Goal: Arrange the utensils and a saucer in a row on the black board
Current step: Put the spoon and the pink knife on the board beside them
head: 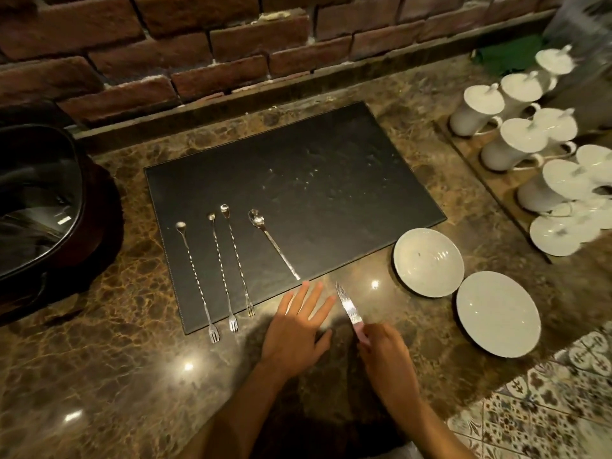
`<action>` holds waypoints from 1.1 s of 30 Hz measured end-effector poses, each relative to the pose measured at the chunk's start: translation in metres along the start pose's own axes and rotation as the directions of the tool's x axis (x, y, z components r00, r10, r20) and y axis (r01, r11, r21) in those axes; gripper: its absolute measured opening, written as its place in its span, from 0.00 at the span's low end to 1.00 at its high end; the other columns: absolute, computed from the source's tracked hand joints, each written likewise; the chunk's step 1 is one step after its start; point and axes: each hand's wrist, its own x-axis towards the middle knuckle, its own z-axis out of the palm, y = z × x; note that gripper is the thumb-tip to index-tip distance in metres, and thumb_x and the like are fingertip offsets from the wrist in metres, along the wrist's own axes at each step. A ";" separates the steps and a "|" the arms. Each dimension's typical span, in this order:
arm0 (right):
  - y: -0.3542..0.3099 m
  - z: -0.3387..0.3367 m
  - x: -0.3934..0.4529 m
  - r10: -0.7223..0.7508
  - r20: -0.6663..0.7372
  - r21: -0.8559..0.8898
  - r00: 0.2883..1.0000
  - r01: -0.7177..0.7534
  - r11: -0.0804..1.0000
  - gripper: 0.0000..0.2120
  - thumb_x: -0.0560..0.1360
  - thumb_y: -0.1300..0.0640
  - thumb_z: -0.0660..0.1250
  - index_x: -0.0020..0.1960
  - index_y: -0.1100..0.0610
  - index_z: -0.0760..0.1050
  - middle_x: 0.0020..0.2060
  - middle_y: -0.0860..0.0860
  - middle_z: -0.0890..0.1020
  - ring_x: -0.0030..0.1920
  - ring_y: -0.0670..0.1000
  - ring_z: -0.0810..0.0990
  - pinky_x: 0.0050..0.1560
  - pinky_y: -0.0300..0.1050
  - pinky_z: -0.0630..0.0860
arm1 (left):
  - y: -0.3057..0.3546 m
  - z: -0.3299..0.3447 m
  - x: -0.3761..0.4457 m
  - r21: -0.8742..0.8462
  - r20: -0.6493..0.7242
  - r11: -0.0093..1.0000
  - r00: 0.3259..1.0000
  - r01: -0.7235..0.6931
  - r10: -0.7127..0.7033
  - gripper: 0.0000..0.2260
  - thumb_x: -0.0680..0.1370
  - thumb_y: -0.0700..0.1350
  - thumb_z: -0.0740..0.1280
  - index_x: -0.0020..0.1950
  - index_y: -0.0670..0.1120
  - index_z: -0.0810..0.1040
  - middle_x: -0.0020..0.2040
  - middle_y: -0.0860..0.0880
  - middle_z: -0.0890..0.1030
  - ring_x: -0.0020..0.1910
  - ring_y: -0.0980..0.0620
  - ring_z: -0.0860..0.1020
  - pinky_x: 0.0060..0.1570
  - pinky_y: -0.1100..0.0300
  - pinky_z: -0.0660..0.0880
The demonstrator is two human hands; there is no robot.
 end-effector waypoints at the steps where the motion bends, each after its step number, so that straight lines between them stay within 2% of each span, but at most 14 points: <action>1: 0.001 0.000 0.000 0.009 -0.002 0.001 1.000 -0.009 1.000 0.07 0.73 0.62 0.67 0.51 0.60 0.78 0.45 0.55 0.79 0.46 0.57 0.78 0.44 0.49 0.74 | 0.000 0.001 0.000 0.009 0.011 1.000 1.000 0.009 -0.009 0.30 0.78 0.60 0.63 0.79 0.54 0.65 0.80 0.46 0.65 0.79 0.41 0.62 0.75 0.42 0.60; 5: -0.003 -0.009 0.012 0.064 0.008 0.058 0.998 -0.065 0.996 0.03 0.73 0.61 0.68 0.47 0.57 0.79 0.43 0.52 0.81 0.45 0.53 0.79 0.43 0.41 0.70 | -0.003 0.006 -0.002 0.025 0.007 1.000 1.000 0.011 -0.011 0.30 0.80 0.61 0.59 0.81 0.55 0.60 0.83 0.47 0.59 0.82 0.42 0.55 0.78 0.43 0.54; 8: -0.020 -0.016 0.030 0.083 -0.040 0.144 0.996 -0.076 0.987 0.05 0.74 0.58 0.70 0.50 0.54 0.79 0.43 0.47 0.80 0.44 0.47 0.78 0.45 0.36 0.69 | -0.003 0.008 -0.003 0.030 -0.018 1.000 1.000 0.001 0.000 0.30 0.81 0.61 0.58 0.82 0.54 0.59 0.83 0.46 0.57 0.82 0.43 0.53 0.78 0.42 0.52; 10: -0.035 -0.020 0.050 0.063 -0.089 0.150 0.994 -0.049 0.987 0.06 0.75 0.57 0.70 0.51 0.55 0.79 0.42 0.47 0.79 0.44 0.48 0.79 0.45 0.34 0.66 | -0.003 0.007 -0.003 0.036 -0.030 0.999 1.000 0.000 0.001 0.30 0.81 0.61 0.59 0.82 0.53 0.60 0.83 0.46 0.58 0.82 0.42 0.54 0.78 0.42 0.52; 12: -0.053 -0.022 0.078 0.031 -0.132 0.129 0.991 -0.013 0.991 0.06 0.75 0.57 0.69 0.51 0.58 0.79 0.44 0.52 0.81 0.44 0.51 0.79 0.44 0.35 0.66 | -0.002 0.006 -0.003 0.036 -0.048 0.999 0.999 -0.003 0.005 0.30 0.81 0.60 0.59 0.81 0.53 0.61 0.82 0.47 0.59 0.82 0.43 0.54 0.79 0.43 0.51; 15: -0.082 -0.024 0.123 0.065 -0.051 0.179 0.997 -0.055 0.982 0.08 0.76 0.55 0.67 0.52 0.58 0.76 0.48 0.55 0.80 0.47 0.53 0.77 0.47 0.45 0.73 | -0.001 0.003 -0.003 0.024 -0.049 1.000 0.999 0.006 -0.005 0.30 0.80 0.60 0.60 0.82 0.54 0.60 0.81 0.47 0.61 0.82 0.44 0.55 0.79 0.45 0.49; 17: -0.099 -0.022 0.147 0.044 -0.039 0.136 0.998 -0.039 0.990 0.09 0.76 0.55 0.68 0.52 0.59 0.76 0.50 0.56 0.80 0.50 0.56 0.78 0.51 0.49 0.75 | -0.001 0.002 -0.002 0.023 -0.039 1.000 0.999 0.016 -0.015 0.31 0.80 0.60 0.60 0.82 0.54 0.60 0.81 0.48 0.62 0.81 0.44 0.55 0.79 0.46 0.49; 21: -0.124 -0.017 0.171 -0.001 -0.089 0.088 0.996 0.009 0.996 0.10 0.76 0.57 0.68 0.54 0.62 0.76 0.51 0.59 0.80 0.52 0.60 0.79 0.50 0.50 0.74 | -0.001 0.004 -0.003 0.021 -0.038 1.000 0.999 0.012 -0.012 0.30 0.80 0.60 0.60 0.81 0.54 0.61 0.82 0.48 0.60 0.81 0.44 0.55 0.80 0.46 0.47; 25: -0.132 -0.009 0.180 -0.035 -0.066 0.020 0.997 0.037 0.999 0.11 0.76 0.58 0.67 0.54 0.64 0.76 0.51 0.61 0.79 0.52 0.62 0.79 0.50 0.51 0.74 | -0.002 0.008 -0.001 0.032 -0.029 0.999 1.000 0.010 -0.009 0.30 0.81 0.60 0.59 0.82 0.54 0.60 0.82 0.48 0.58 0.82 0.44 0.54 0.80 0.46 0.48; 33: -0.133 -0.002 0.176 -0.036 -0.092 0.011 0.995 0.037 0.999 0.12 0.76 0.57 0.68 0.56 0.63 0.75 0.51 0.60 0.78 0.52 0.59 0.78 0.50 0.50 0.75 | -0.001 0.006 -0.002 0.021 -0.017 1.000 1.000 0.011 -0.011 0.28 0.82 0.60 0.57 0.82 0.55 0.59 0.83 0.48 0.59 0.82 0.44 0.54 0.79 0.45 0.49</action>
